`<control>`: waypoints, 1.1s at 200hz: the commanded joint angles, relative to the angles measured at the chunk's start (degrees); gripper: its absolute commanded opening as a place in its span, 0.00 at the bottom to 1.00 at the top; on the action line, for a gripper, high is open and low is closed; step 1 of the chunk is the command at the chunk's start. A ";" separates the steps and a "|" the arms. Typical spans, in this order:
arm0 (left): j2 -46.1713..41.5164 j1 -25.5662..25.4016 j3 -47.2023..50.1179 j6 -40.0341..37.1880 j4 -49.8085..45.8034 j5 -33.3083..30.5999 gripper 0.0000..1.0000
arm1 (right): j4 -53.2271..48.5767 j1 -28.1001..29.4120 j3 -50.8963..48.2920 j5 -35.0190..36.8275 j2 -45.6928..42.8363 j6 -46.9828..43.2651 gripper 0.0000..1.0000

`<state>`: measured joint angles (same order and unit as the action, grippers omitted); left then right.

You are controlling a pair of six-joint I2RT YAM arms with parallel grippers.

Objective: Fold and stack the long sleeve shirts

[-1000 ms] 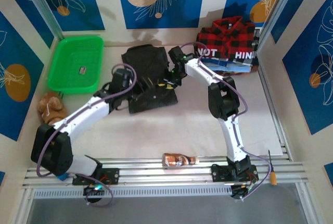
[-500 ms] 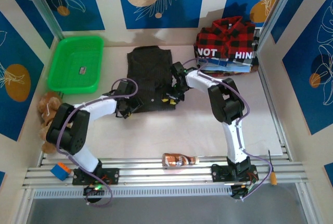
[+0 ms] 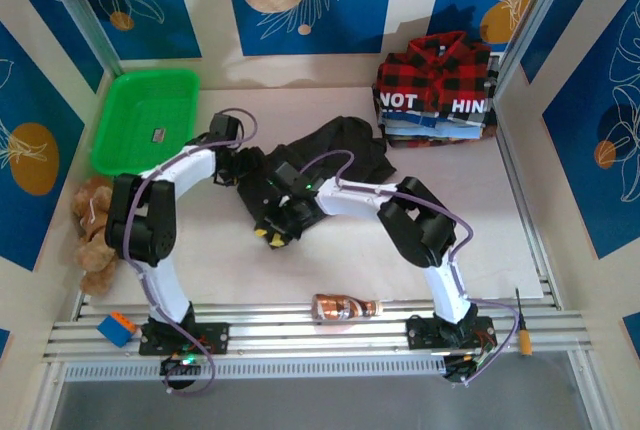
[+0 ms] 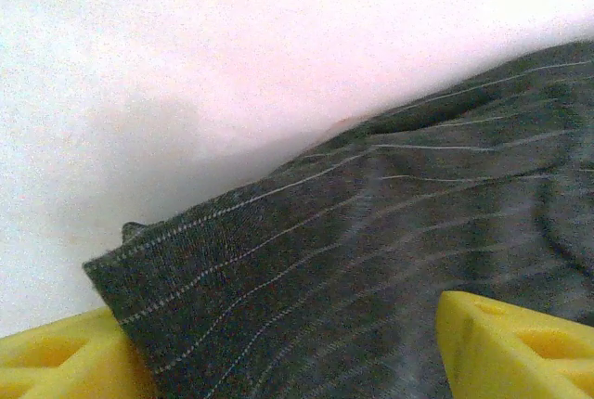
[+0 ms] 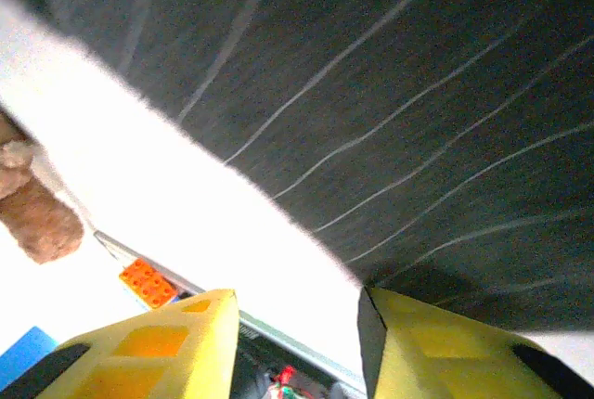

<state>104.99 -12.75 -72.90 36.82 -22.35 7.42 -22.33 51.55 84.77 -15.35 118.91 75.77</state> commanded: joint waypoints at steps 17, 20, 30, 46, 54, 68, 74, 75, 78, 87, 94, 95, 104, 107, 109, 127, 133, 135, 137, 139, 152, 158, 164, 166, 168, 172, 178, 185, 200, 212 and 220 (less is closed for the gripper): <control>-14.62 3.87 1.33 -0.47 -8.00 4.25 0.83 | -14.38 -2.01 12.32 4.40 -4.01 -10.77 0.43; -16.00 3.89 2.07 -0.02 -8.38 4.31 0.84 | -15.57 -2.14 13.31 4.69 -3.89 -12.56 0.44; -20.63 3.96 5.36 1.98 -8.73 5.22 0.86 | -20.32 -2.54 16.95 6.07 -2.49 -18.55 0.43; -26.77 3.91 12.55 6.55 -7.41 8.06 0.87 | -25.86 -3.22 21.28 9.31 -0.20 -27.08 0.42; -29.59 3.81 16.31 9.31 -5.83 9.15 0.87 | -27.32 -3.73 22.21 11.15 0.90 -29.96 0.41; -34.01 3.40 24.08 14.02 -1.46 10.67 0.87 | -27.01 -5.29 22.34 10.81 2.99 -33.55 0.38; -35.27 3.09 26.64 15.48 -0.20 10.61 0.87 | -27.19 -5.91 22.57 10.76 3.89 -34.50 0.37; -35.55 3.04 27.05 15.65 -0.04 10.56 0.87 | -27.22 -6.05 22.65 10.81 4.06 -34.70 0.37; -36.16 2.97 28.18 16.29 0.30 10.45 0.87 | -27.31 -6.30 22.72 11.13 4.41 -35.18 0.36; -37.71 2.47 31.28 18.47 1.91 10.61 0.87 | -27.29 -6.87 22.81 12.33 5.46 -36.86 0.36; -38.72 2.04 33.48 20.30 3.91 11.01 0.87 | -26.97 -7.52 22.76 13.18 6.09 -37.64 0.35; -38.85 1.95 33.81 20.52 4.30 10.98 0.87 | -26.89 -7.56 22.69 13.21 6.21 -37.76 0.35; -40.02 0.89 35.85 22.35 6.64 10.66 0.87 | -26.10 -8.30 22.46 13.35 7.04 -38.78 0.35; -40.30 0.56 36.44 22.83 7.34 10.45 0.87 | -25.95 -8.56 22.45 13.64 7.38 -39.03 0.35; -40.48 0.39 36.74 23.09 7.79 10.25 0.87 | -25.93 -8.68 22.50 13.89 7.56 -39.21 0.36; -40.46 -0.19 39.66 25.49 11.27 9.55 0.87 | -25.33 -9.86 23.27 15.89 9.25 -40.76 0.35; -39.99 -0.34 40.47 26.42 12.92 9.59 0.86 | -25.10 -10.29 23.57 16.50 9.65 -41.22 0.35; -39.96 -0.34 40.78 26.67 13.53 9.62 0.86 | -24.88 -10.38 23.63 16.74 9.78 -41.25 0.35; -39.73 -0.45 41.03 27.00 14.21 9.69 0.86 | -24.81 -10.56 23.78 16.93 9.87 -41.43 0.35; -39.52 -0.50 41.16 27.26 14.58 9.76 0.86 | -24.74 -10.65 23.84 17.11 9.92 -41.58 0.35; -38.01 -1.31 41.25 28.03 17.46 9.69 0.86 | -24.49 -11.37 24.75 18.04 10.45 -42.65 0.36; -36.97 -1.73 40.84 28.04 17.81 9.38 0.85 | -24.50 -11.70 25.20 18.39 10.61 -42.97 0.36; -36.07 -2.12 40.50 28.18 18.36 9.11 0.85 | -24.71 -12.09 25.72 18.73 10.95 -43.42 0.37; -35.73 -2.24 40.48 28.39 18.83 9.06 0.85 | -24.81 -12.15 25.91 18.88 11.09 -43.49 0.36; -35.38 -2.35 40.47 28.55 19.25 9.09 0.85 | -24.81 -12.24 26.06 18.96 11.19 -43.70 0.36; -34.76 -2.61 40.47 28.88 20.10 9.03 0.84 | -24.97 -12.41 26.33 19.08 11.43 -44.08 0.36; -33.75 -2.74 40.56 29.44 21.33 8.89 0.84 | -25.28 -12.80 26.73 19.35 11.87 -44.56 0.36; -32.60 -3.00 40.77 30.22 22.85 8.75 0.83 | -25.82 -13.23 27.08 19.57 12.39 -44.77 0.36; -30.05 -3.55 40.51 31.30 25.53 8.75 0.82 | -25.99 -14.22 27.01 19.19 12.78 -44.96 0.37; -28.19 -4.15 39.67 31.39 25.31 8.37 0.82 | -25.43 -14.75 26.20 19.03 12.66 -44.89 0.37; -27.01 -4.43 39.42 31.49 25.69 8.06 0.81 | -25.02 -15.02 25.90 18.26 12.87 -44.97 0.37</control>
<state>75.07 -15.94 -32.21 66.26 -0.60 16.45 -46.74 37.56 110.65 3.03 130.13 32.40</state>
